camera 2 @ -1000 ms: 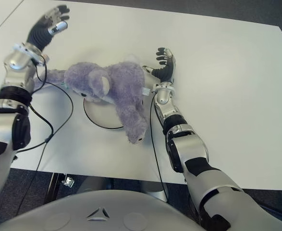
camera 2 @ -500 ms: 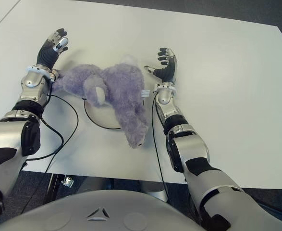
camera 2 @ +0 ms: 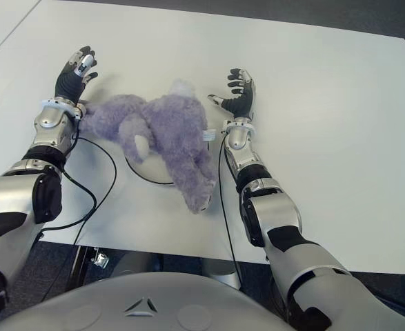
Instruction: Put the doll into the plate.
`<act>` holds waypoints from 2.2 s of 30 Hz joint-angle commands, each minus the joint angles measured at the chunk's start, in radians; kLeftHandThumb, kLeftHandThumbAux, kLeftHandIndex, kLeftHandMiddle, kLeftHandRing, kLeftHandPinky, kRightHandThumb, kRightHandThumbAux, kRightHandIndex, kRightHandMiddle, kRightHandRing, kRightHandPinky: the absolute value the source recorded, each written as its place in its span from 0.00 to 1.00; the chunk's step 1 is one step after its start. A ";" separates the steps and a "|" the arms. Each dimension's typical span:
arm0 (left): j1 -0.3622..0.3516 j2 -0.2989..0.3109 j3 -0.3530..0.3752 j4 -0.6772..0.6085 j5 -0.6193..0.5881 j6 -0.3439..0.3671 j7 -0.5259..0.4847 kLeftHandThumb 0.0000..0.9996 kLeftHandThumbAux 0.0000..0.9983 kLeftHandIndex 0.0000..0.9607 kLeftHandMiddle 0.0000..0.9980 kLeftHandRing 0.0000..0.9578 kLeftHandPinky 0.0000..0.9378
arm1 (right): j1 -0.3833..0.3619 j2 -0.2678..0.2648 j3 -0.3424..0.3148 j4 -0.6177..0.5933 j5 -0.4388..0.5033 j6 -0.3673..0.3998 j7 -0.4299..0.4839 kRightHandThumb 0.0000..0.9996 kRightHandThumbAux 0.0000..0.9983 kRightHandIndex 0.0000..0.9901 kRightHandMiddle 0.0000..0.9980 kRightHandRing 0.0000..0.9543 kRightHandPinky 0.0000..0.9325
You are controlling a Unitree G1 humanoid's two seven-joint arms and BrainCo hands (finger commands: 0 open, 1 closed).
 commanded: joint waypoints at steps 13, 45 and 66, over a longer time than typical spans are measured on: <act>0.153 -0.116 0.042 0.055 -0.016 0.022 0.060 0.00 0.40 0.00 0.00 0.00 0.00 | 0.403 0.072 -0.010 0.189 0.002 -0.010 0.024 0.00 1.00 0.29 0.36 0.40 0.41; 0.359 -0.286 0.008 0.053 0.012 -0.152 0.099 0.00 0.42 0.00 0.00 0.00 0.00 | 0.408 0.080 -0.006 0.184 -0.007 -0.018 0.009 0.09 1.00 0.29 0.36 0.39 0.39; 0.367 -0.275 -0.007 0.079 0.037 0.050 0.148 0.00 0.45 0.00 0.00 0.00 0.00 | 0.413 0.084 0.001 0.181 -0.016 -0.016 0.000 0.05 1.00 0.28 0.36 0.40 0.41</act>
